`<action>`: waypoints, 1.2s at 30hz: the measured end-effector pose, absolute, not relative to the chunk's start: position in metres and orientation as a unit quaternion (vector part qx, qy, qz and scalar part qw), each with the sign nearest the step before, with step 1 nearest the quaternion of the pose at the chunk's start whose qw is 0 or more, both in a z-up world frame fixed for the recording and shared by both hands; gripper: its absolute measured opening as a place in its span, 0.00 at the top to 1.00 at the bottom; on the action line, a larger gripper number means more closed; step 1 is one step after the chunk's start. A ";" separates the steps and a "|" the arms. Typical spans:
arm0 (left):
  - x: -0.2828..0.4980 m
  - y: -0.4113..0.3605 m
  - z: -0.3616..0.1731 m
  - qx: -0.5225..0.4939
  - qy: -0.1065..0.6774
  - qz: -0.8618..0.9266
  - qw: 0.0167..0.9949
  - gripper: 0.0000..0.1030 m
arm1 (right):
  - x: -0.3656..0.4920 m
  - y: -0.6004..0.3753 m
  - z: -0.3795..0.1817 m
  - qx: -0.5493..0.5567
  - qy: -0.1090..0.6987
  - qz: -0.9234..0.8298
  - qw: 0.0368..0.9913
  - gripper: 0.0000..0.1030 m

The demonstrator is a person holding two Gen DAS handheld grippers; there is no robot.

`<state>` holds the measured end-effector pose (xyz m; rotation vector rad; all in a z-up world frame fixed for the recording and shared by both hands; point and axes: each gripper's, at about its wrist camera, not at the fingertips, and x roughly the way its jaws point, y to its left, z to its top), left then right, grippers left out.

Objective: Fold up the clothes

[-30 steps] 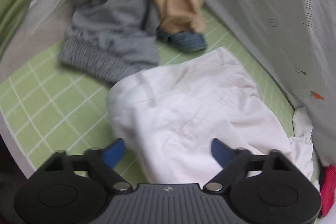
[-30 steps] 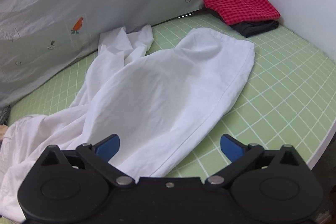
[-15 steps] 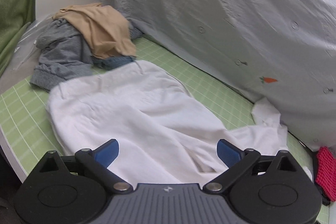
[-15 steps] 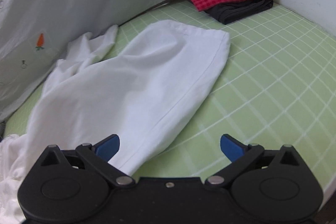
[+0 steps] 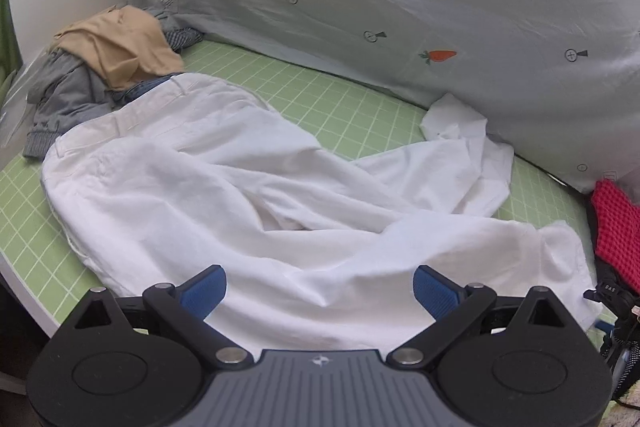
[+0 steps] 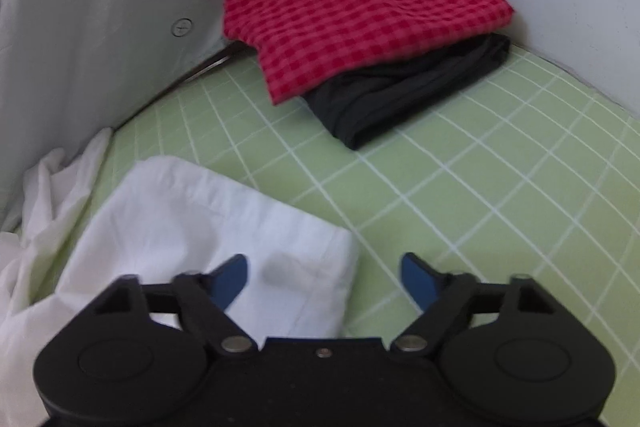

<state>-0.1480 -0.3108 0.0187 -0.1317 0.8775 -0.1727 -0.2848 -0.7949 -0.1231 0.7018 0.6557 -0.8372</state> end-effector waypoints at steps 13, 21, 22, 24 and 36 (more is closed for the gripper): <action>-0.125 -0.326 0.019 -0.121 0.409 -0.072 0.902 0.04 | -0.412 -0.739 -0.007 0.205 0.241 -0.454 0.833 0.86; -0.121 -0.335 0.007 -0.114 0.421 -0.077 0.897 0.04 | -0.467 -0.737 -0.094 0.230 0.401 -0.484 0.743 0.64; -0.121 -0.337 0.006 -0.114 0.424 -0.080 0.895 0.04 | -0.463 -0.739 -0.089 0.222 0.388 -0.485 0.752 0.48; -0.120 -0.343 0.005 -0.115 0.428 -0.083 0.893 0.04 | -0.453 -0.749 -0.080 0.210 0.362 -0.475 0.774 0.35; -0.139 -0.359 0.019 -0.061 0.424 -0.081 0.900 0.04 | -0.330 -0.826 -0.119 0.173 0.374 -0.325 0.851 0.21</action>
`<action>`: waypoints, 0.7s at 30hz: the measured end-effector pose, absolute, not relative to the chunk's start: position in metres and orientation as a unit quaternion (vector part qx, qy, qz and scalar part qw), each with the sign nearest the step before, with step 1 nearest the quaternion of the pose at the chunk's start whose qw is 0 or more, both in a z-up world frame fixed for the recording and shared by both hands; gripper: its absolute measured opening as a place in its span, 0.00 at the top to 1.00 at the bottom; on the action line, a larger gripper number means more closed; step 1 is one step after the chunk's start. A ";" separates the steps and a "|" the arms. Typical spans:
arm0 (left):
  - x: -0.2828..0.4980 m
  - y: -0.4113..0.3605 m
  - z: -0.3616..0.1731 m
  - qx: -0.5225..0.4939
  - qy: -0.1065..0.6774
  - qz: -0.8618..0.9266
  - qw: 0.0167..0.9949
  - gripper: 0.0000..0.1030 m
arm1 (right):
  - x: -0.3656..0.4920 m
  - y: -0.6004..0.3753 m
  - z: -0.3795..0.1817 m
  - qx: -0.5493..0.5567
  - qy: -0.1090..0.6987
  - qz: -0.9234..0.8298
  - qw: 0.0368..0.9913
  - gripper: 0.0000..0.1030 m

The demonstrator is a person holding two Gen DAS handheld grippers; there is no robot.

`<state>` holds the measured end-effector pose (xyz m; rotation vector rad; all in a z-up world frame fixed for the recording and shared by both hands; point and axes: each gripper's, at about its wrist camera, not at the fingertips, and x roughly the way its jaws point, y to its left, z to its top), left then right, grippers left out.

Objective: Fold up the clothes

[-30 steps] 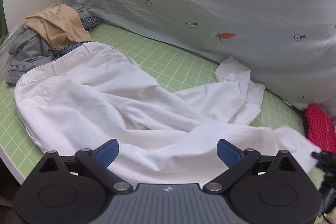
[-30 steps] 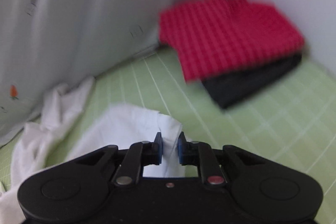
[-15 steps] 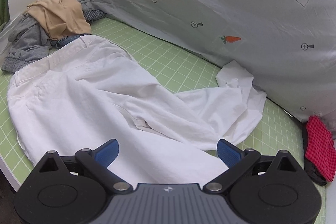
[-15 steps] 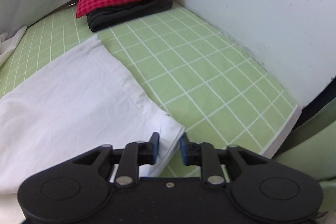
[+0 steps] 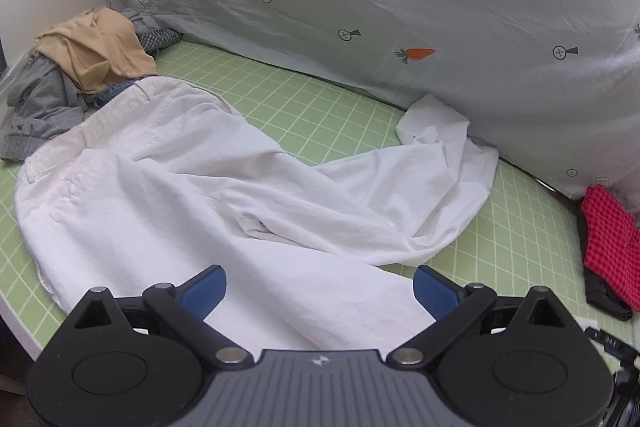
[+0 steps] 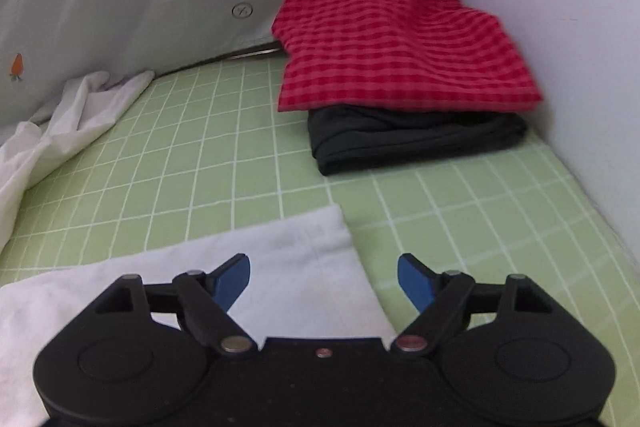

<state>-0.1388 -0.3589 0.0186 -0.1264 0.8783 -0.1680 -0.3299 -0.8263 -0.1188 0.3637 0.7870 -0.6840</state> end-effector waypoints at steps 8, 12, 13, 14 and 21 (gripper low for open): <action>-0.139 -0.351 0.023 -0.065 0.424 -0.052 0.902 0.04 | -0.305 -0.842 -0.129 0.155 0.379 -0.265 0.873 0.81; -0.134 -0.348 0.021 -0.073 0.428 -0.043 0.900 0.04 | -0.314 -0.841 -0.111 0.129 0.355 -0.283 0.882 0.90; -0.132 -0.348 0.021 -0.073 0.427 -0.042 0.900 0.04 | -0.320 -0.843 -0.105 0.129 0.336 -0.315 0.878 0.90; -0.132 -0.347 0.022 -0.072 0.424 -0.041 0.902 0.04 | -0.329 -0.847 -0.100 0.149 0.313 -0.345 0.872 0.90; -0.124 -0.332 0.021 -0.079 0.426 -0.038 0.901 0.04 | -0.314 -0.831 -0.114 0.107 0.377 -0.409 0.824 0.43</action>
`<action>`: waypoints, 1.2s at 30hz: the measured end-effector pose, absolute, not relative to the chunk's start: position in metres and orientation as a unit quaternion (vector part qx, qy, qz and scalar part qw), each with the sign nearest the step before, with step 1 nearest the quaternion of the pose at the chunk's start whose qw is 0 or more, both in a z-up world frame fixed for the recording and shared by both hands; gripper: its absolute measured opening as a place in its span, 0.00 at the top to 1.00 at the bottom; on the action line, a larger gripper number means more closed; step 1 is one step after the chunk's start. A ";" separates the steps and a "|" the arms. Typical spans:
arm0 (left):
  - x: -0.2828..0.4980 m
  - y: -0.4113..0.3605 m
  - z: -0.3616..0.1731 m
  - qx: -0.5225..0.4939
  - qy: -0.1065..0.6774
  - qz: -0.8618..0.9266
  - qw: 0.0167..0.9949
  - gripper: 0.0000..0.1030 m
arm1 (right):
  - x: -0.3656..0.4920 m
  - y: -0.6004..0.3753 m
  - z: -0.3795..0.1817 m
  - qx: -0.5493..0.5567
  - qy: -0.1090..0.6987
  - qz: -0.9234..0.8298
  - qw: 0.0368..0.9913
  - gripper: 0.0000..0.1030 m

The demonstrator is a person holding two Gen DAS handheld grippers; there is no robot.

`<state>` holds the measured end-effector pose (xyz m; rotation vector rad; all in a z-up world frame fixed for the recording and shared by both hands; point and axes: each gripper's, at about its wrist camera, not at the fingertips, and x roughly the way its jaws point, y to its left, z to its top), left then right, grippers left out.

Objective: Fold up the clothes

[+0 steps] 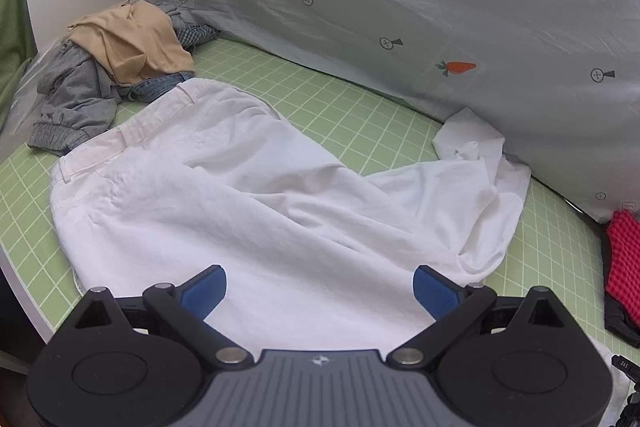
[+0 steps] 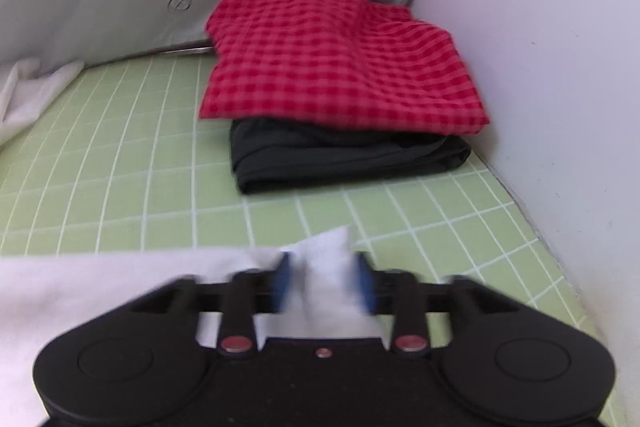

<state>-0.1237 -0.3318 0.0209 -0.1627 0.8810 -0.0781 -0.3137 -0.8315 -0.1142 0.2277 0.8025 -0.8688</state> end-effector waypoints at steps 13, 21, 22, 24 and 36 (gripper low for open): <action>-0.063 -0.290 0.029 -0.084 0.423 -0.035 0.902 0.04 | -0.247 -0.768 -0.068 0.145 0.315 -0.313 0.884 0.00; 0.013 -0.251 0.010 -0.111 0.430 -0.021 0.896 0.04 | -0.155 -0.752 -0.060 0.269 0.275 -0.260 0.886 0.00; 0.024 -0.247 0.006 -0.117 0.434 -0.019 0.893 0.04 | -0.139 -0.753 -0.064 0.289 0.274 -0.256 0.881 0.00; 0.047 -0.242 -0.003 -0.123 0.444 -0.013 0.887 0.04 | -0.108 -0.758 -0.072 0.319 0.275 -0.252 0.871 0.01; 0.107 -0.239 -0.046 -0.116 0.477 0.001 0.871 0.04 | 0.021 -0.738 -0.117 0.281 0.374 -0.239 0.851 0.92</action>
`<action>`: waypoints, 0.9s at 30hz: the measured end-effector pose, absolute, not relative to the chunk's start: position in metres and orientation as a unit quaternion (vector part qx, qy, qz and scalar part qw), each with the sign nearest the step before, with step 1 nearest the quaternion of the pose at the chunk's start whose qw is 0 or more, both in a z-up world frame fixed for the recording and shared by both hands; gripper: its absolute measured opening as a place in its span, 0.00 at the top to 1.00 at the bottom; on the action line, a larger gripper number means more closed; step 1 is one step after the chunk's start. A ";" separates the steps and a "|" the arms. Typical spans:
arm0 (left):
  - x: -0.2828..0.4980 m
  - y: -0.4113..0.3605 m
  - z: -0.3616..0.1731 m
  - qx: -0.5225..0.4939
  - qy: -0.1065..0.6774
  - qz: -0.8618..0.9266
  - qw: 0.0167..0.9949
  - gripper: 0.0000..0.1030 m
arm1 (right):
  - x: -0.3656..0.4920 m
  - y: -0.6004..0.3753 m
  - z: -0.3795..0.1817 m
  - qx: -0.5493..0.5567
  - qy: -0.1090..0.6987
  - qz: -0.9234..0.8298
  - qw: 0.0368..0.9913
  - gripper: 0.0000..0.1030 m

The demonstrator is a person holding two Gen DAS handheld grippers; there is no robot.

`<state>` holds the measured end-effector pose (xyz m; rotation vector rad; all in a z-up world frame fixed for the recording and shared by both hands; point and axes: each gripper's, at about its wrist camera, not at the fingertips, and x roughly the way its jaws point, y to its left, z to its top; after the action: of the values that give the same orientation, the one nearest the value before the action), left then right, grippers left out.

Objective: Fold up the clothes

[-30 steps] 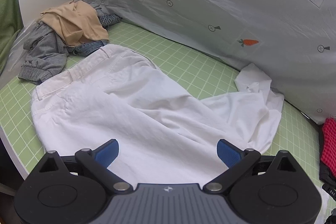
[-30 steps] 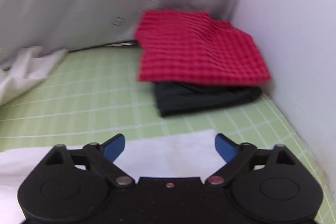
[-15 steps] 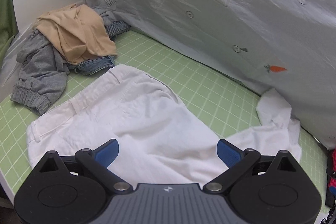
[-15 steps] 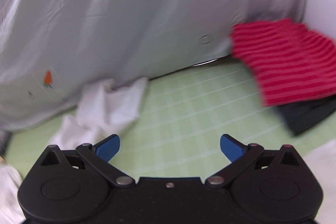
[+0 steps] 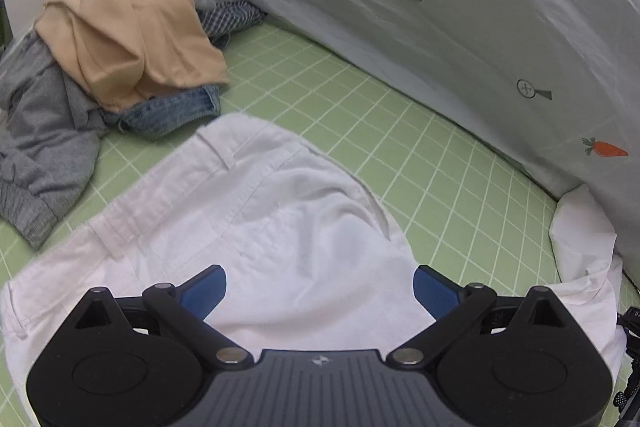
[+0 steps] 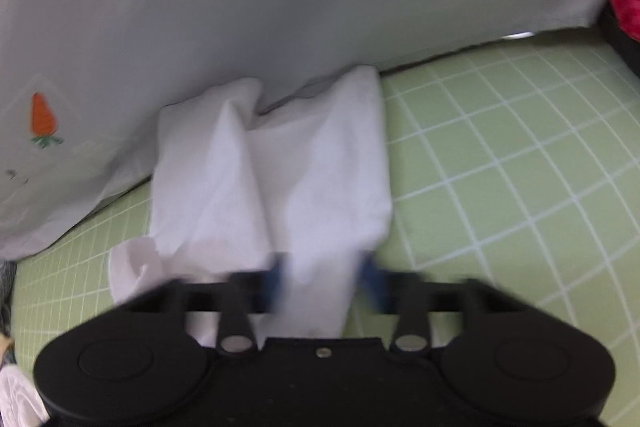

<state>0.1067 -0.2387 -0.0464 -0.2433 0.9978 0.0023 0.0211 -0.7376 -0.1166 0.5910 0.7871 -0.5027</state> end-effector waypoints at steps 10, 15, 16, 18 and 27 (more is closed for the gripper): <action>0.080 -0.234 -0.046 -0.145 0.474 0.004 0.868 0.04 | -0.151 -0.715 -0.031 0.157 0.257 -0.446 0.843 0.98; 0.075 -0.227 -0.045 -0.154 0.476 0.011 0.866 0.04 | -0.218 -0.708 -0.082 0.184 0.389 -0.478 0.766 0.96; 0.075 -0.226 -0.043 -0.149 0.474 0.012 0.867 0.04 | -0.224 -0.705 -0.084 0.195 0.389 -0.484 0.759 0.91; 0.075 -0.225 -0.040 -0.139 0.471 0.012 0.871 0.04 | -0.224 -0.698 -0.079 0.188 0.381 -0.498 0.756 0.64; 0.115 -0.220 -0.037 -0.103 0.467 -0.001 0.878 0.04 | -0.110 -0.688 -0.032 0.169 0.326 -0.411 0.834 0.15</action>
<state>0.1151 -0.2205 -0.0369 -0.2146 0.9741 -0.0029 -0.1100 -0.6879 -0.0318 0.3587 0.6900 -0.8709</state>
